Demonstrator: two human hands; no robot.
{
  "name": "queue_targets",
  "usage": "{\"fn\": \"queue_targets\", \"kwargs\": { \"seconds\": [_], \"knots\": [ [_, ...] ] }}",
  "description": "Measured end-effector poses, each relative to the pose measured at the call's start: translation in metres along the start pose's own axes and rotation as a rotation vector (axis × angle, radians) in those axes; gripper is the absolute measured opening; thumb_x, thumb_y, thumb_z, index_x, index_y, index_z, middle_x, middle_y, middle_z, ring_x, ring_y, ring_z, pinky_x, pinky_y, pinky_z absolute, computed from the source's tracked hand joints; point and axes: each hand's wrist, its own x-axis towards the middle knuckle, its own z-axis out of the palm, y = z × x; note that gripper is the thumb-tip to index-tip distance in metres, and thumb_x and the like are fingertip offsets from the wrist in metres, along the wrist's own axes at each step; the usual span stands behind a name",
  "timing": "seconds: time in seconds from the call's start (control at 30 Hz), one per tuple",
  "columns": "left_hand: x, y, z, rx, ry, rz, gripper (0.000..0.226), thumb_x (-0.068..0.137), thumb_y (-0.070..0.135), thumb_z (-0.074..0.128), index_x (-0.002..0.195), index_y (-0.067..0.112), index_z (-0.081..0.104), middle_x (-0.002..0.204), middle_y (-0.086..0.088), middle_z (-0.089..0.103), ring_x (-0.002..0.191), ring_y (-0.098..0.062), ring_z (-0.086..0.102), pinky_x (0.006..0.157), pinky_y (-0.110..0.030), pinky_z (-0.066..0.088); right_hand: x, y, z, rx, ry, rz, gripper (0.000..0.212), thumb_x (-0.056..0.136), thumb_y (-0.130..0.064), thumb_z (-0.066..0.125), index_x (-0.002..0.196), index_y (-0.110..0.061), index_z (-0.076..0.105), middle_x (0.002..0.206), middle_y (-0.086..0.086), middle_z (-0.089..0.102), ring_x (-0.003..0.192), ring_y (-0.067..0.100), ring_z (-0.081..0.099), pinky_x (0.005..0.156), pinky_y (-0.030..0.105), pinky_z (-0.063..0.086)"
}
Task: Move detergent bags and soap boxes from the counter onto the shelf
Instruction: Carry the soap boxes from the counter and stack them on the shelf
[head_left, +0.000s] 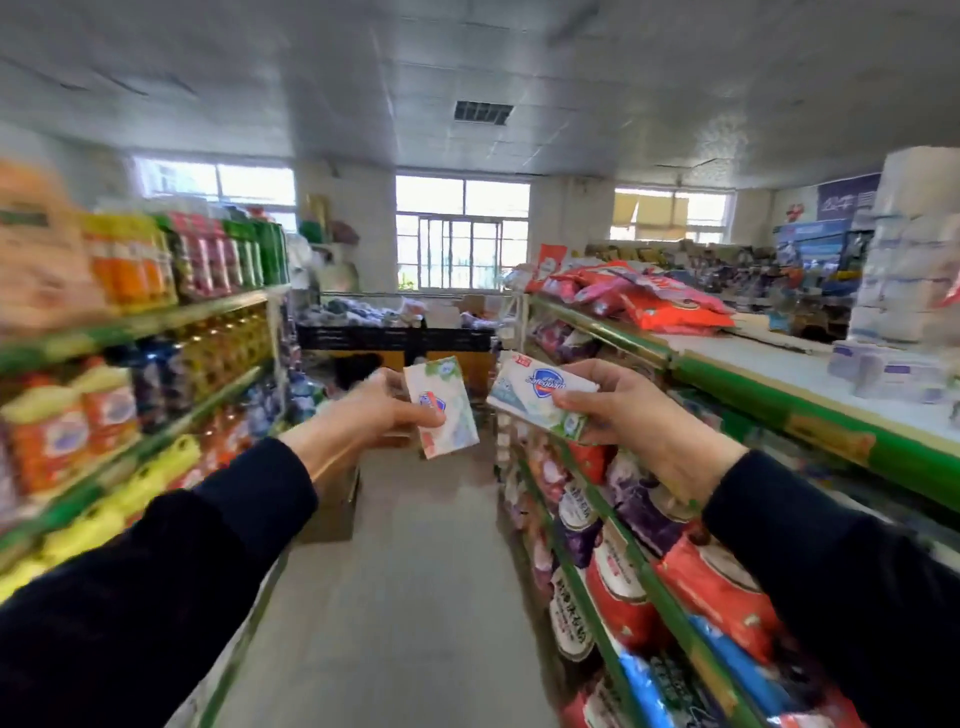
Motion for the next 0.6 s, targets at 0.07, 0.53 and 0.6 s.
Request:
{"fn": "queue_targets", "kwargs": {
  "seconds": [0.07,0.53,0.6],
  "knots": [
    [-0.028,-0.01,-0.058,0.014,0.086,0.004,0.059,0.073,0.004,0.087,0.126,0.004,0.061,0.115,-0.019,0.075,0.088,-0.025,0.072,0.075,-0.036,0.059,0.014,-0.008,0.052,0.002,-0.088,-0.029,0.027,0.089,-0.016,0.076,0.114,-0.025,0.071,0.105,0.003,0.08,0.092,0.021,0.074,0.088,0.041,0.058],
    [-0.345,-0.035,-0.372,0.254,0.624,-0.064,0.037,0.088,0.035,0.078,0.121,0.033,0.062,0.13,0.001,0.067,0.102,-0.018,0.07,0.059,-0.029,0.055,-0.016,-0.101,0.449,0.144,-0.762,-0.281,0.027,0.088,-0.035,0.077,0.112,-0.047,0.074,0.11,-0.006,0.078,0.097,0.014,0.075,0.073,0.029,0.059],
    [-0.399,-0.033,-0.398,0.311,0.742,-0.096,0.034,0.087,0.031,0.079,0.117,0.026,0.064,0.12,-0.006,0.072,0.091,-0.018,0.074,0.06,-0.028,0.055,-0.037,-0.117,0.499,0.158,-0.859,-0.323,0.029,0.089,-0.037,0.076,0.116,-0.047,0.072,0.113,-0.008,0.077,0.098,0.014,0.075,0.072,0.027,0.059]
  ]
}}
